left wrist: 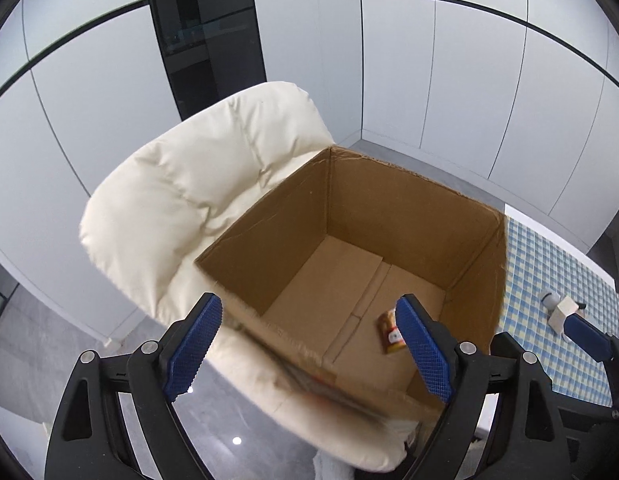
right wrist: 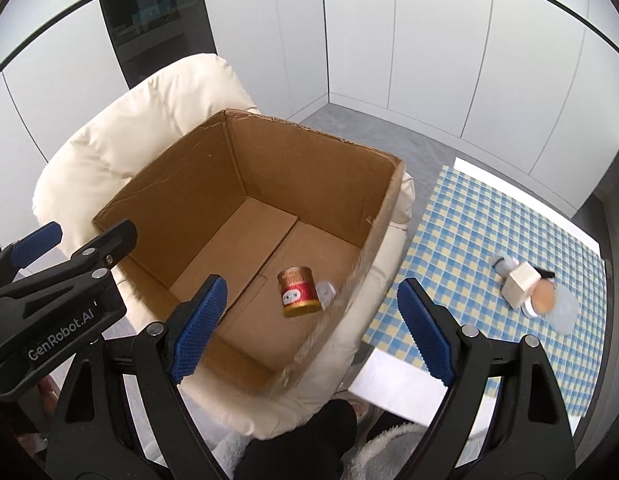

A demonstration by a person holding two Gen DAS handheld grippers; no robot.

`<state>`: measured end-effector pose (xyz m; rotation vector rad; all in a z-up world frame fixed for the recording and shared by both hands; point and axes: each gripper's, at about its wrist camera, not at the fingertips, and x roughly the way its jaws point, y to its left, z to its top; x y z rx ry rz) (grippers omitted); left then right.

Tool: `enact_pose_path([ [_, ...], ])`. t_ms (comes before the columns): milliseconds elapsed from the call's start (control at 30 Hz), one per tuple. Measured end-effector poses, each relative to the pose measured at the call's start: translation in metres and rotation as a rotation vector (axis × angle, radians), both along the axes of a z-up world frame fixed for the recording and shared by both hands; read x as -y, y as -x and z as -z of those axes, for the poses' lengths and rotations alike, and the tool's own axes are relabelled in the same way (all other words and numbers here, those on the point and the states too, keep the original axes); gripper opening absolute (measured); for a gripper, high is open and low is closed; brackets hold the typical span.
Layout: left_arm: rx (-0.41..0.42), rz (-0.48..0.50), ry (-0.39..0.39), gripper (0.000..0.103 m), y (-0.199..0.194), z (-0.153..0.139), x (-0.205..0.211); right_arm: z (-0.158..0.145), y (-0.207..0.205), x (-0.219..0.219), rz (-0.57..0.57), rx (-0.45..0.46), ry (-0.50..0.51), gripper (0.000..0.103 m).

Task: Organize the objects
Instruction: 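Withdraw both open tools from the box back over the table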

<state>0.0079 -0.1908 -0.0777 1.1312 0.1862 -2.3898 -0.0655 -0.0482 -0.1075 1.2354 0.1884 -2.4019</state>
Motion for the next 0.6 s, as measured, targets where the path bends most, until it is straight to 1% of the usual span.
enact_pose_path([
  [167, 0.002, 0.003, 0.035, 0.089, -0.025, -0.012, -0.015, -0.010, -0.026, -0.015, 0.014, 0.002, 0.011, 0.089],
  [367, -0.014, 0.021, 0.006, 0.089, -0.052, -0.024, -0.024, -0.023, -0.060, -0.033, 0.029, -0.005, 0.017, 0.089],
  [600, -0.028, 0.023, 0.048, 0.089, -0.081, -0.040, -0.036, -0.039, -0.093, -0.053, 0.052, -0.017, 0.045, 0.089],
])
